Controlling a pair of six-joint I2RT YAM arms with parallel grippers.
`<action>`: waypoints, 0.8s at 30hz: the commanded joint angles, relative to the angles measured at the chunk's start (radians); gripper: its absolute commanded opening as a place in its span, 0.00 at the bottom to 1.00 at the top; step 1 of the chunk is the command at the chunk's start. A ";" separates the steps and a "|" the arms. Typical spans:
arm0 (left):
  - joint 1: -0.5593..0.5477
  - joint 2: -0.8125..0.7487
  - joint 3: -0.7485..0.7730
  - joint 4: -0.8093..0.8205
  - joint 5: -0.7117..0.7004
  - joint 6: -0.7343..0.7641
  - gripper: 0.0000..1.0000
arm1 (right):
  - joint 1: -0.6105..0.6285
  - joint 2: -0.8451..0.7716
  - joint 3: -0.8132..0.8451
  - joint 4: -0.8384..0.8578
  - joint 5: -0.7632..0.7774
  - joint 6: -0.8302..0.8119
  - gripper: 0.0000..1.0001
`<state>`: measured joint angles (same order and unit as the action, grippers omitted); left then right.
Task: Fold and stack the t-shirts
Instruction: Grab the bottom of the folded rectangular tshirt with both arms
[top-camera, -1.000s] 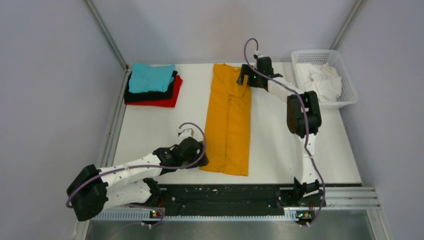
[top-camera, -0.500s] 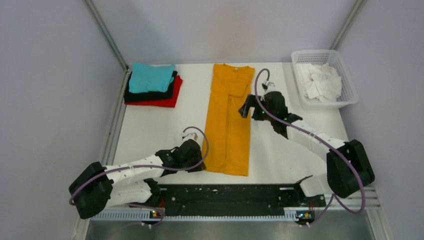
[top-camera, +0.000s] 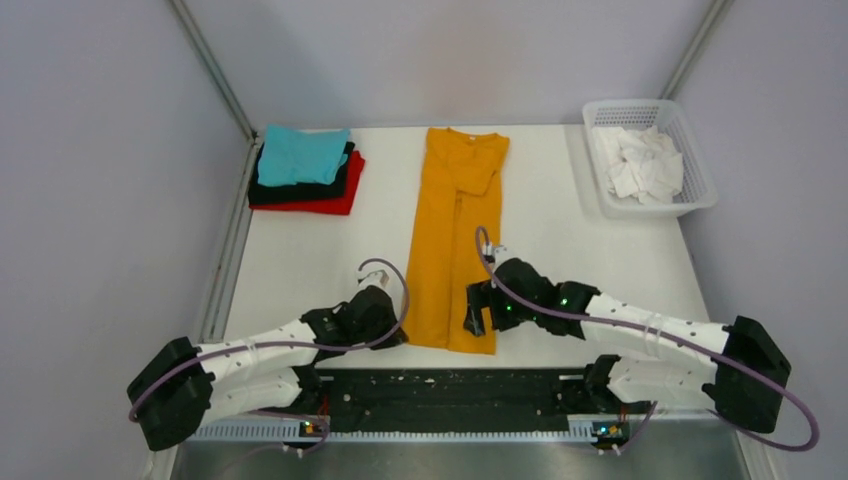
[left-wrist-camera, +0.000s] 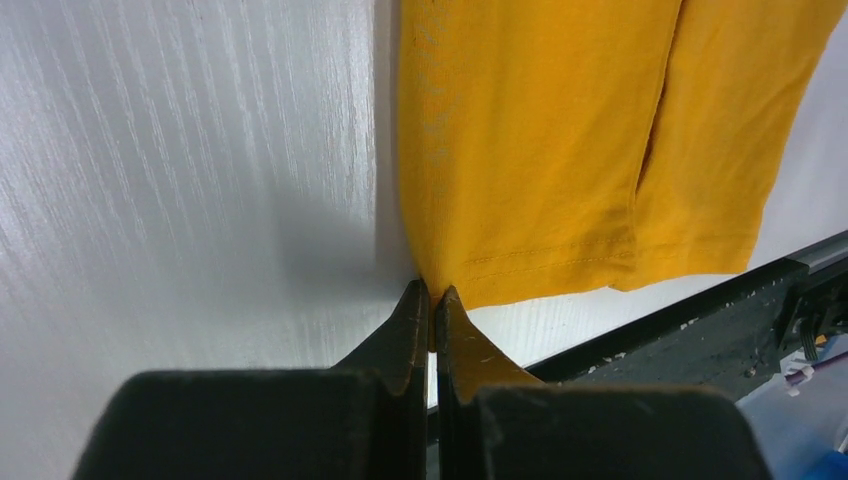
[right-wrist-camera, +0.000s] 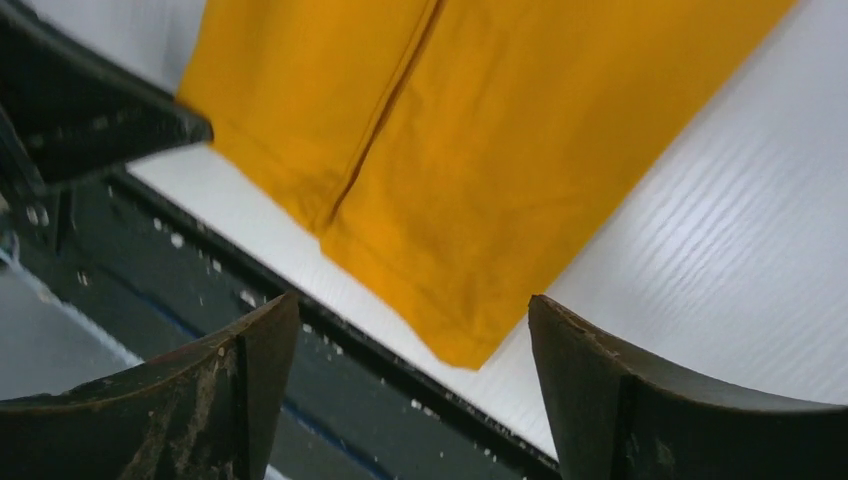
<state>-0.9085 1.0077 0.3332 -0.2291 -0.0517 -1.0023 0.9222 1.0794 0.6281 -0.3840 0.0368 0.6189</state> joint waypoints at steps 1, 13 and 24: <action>0.000 -0.029 -0.035 0.009 0.027 -0.016 0.00 | 0.127 0.019 -0.021 -0.101 -0.025 0.028 0.78; 0.000 -0.011 -0.060 0.039 0.078 -0.043 0.00 | 0.190 0.107 -0.133 0.026 0.001 0.068 0.52; -0.002 -0.038 -0.067 -0.006 0.102 -0.065 0.00 | 0.193 0.123 -0.140 -0.002 0.040 0.098 0.05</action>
<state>-0.9073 0.9901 0.2947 -0.1791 0.0128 -1.0527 1.1023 1.2114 0.5102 -0.3401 0.0700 0.6937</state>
